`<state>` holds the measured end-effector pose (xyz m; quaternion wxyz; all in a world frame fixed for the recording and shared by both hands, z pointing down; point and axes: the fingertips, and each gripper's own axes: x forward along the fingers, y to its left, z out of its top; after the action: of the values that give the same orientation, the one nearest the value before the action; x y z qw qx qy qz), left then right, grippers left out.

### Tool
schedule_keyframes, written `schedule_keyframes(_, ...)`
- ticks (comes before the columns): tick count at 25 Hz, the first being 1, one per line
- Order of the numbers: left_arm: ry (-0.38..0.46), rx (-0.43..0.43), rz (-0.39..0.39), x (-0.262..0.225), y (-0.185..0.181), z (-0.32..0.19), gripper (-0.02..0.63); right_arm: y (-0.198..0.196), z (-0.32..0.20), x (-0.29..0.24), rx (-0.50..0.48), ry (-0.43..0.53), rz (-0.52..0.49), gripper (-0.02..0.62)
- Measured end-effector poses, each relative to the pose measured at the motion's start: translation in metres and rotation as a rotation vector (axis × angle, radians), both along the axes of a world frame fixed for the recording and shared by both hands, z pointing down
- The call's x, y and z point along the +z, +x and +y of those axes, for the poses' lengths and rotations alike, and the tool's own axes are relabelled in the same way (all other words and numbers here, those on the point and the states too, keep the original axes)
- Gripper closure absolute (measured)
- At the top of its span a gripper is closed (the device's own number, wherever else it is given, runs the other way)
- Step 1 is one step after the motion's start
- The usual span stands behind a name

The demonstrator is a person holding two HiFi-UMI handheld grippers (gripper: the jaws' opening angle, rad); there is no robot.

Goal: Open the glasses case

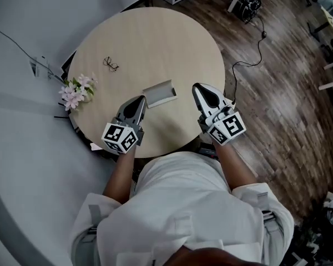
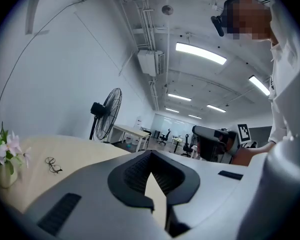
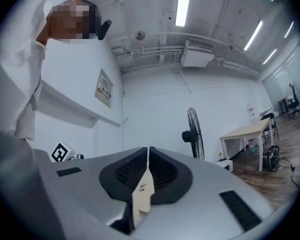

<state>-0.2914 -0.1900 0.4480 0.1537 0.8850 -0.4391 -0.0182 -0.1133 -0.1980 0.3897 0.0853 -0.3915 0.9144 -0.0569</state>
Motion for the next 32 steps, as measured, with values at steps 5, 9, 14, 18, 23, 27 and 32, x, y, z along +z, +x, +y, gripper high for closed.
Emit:
schedule_keyframes(5, 0.011, 0.014, 0.003, -0.018, 0.024, 0.003, 0.594, 0.03, 0.02, -0.014, 0.1, 0.054, 0.068, 0.566)
schedule_keyframes(9, 0.031, 0.036, 0.021, -0.038, 0.06, 0.004, 0.594, 0.067, 0.019, -0.008, 0.137, -0.002, 0.107, 0.566)
schedule_keyframes(14, 0.063, 0.071, -0.003, -0.055, 0.099, 0.003, 0.594, 0.092, 0.019, -0.001, 0.16, -0.034, 0.12, 0.566)
schedule_keyframes(18, 0.075, 0.096, -0.015, -0.057, 0.117, 0.008, 0.594, 0.095, 0.02, 0.004, 0.146, -0.031, 0.125, 0.567)
schedule_keyframes(23, 0.074, 0.11, -0.002, -0.058, 0.14, 0.017, 0.594, 0.116, 0.028, -0.002, 0.141, -0.014, 0.117, 0.568)
schedule_keyframes(27, 0.072, 0.13, 0.003, -0.056, 0.16, 0.028, 0.594, 0.132, 0.037, -0.001, 0.141, -0.009, 0.117, 0.571)
schedule_keyframes(32, 0.065, 0.133, 0.008, -0.053, 0.171, 0.039, 0.594, 0.143, 0.044, 0.002, 0.145, -0.017, 0.107, 0.571)
